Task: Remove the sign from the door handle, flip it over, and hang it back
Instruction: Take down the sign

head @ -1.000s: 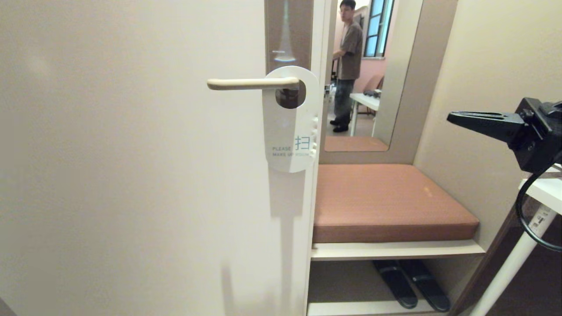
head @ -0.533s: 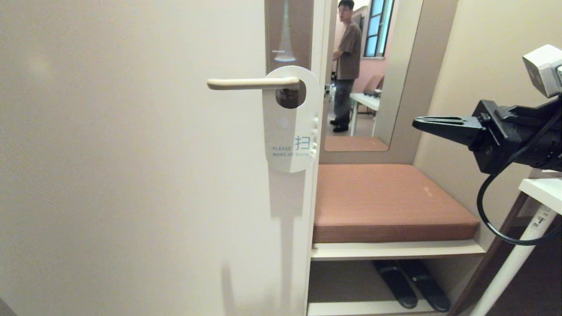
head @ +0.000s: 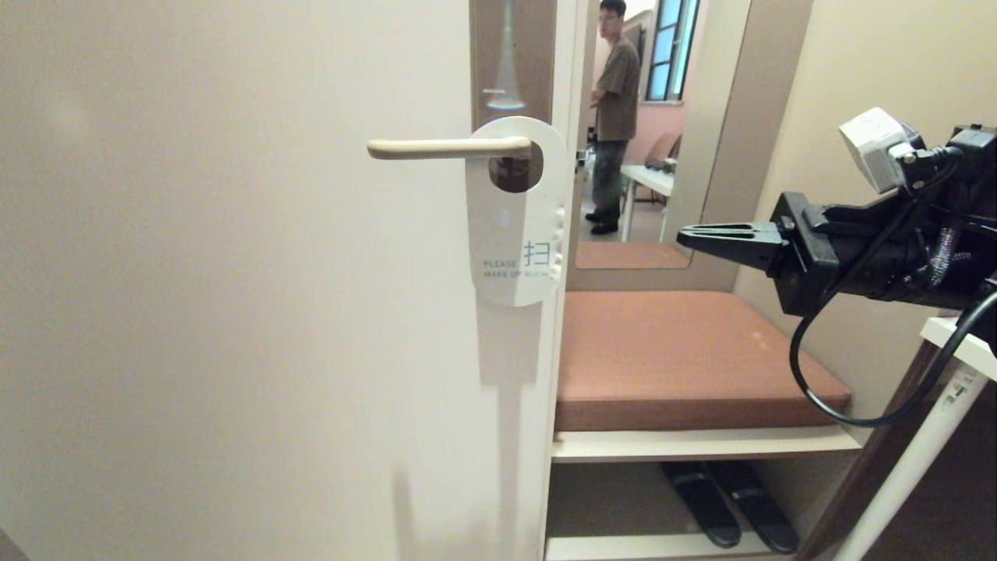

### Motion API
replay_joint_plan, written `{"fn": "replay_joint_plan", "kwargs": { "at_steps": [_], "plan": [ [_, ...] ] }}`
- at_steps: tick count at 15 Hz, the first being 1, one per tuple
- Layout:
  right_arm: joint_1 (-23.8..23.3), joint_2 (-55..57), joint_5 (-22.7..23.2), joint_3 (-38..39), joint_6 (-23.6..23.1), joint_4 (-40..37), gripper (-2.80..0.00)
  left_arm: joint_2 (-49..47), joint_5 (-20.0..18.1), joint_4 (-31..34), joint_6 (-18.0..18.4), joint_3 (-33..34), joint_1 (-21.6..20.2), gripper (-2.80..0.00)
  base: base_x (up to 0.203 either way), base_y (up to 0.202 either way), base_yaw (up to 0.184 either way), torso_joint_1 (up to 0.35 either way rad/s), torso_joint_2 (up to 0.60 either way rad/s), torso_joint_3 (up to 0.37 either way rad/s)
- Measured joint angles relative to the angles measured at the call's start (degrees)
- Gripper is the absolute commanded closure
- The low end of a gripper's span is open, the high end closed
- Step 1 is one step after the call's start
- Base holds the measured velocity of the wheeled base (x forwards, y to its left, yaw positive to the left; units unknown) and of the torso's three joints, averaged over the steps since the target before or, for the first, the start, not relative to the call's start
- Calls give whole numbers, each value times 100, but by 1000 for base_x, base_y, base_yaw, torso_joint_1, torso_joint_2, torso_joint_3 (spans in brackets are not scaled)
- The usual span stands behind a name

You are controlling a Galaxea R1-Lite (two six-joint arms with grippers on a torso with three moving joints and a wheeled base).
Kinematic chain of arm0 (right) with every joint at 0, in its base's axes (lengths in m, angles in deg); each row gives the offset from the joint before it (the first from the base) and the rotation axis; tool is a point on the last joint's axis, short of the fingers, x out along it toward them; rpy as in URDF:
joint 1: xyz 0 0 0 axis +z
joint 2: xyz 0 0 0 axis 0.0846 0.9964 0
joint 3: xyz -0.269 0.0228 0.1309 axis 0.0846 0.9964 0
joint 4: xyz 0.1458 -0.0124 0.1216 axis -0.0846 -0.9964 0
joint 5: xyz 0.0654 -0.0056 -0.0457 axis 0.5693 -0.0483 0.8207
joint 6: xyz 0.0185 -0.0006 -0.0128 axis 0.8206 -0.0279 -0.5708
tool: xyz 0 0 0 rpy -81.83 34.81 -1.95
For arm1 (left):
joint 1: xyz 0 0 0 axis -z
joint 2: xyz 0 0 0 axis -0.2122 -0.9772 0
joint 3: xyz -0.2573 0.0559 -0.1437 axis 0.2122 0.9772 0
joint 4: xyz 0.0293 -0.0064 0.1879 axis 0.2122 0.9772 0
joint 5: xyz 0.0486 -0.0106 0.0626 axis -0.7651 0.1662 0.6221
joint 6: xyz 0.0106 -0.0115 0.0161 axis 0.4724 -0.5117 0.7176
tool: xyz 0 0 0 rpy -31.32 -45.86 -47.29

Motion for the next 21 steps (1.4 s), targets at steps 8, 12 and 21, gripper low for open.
{"fn": "replay_joint_plan", "kwargs": {
  "at_steps": [8,12,21],
  "plan": [
    [469,466,-4,-385,-32,-1,0,0,0,0,0,0,0,0,0,0,0,0,0,0],
    [583,576,-14,-458,-43,-1,-280,0,2,0,0,0,0,0,0,0,0,0,0,0],
    [745,726,-31,-686,-47,-9,-280,0,2,0,0,0,0,0,0,0,0,0,0,0]
  ]
}}
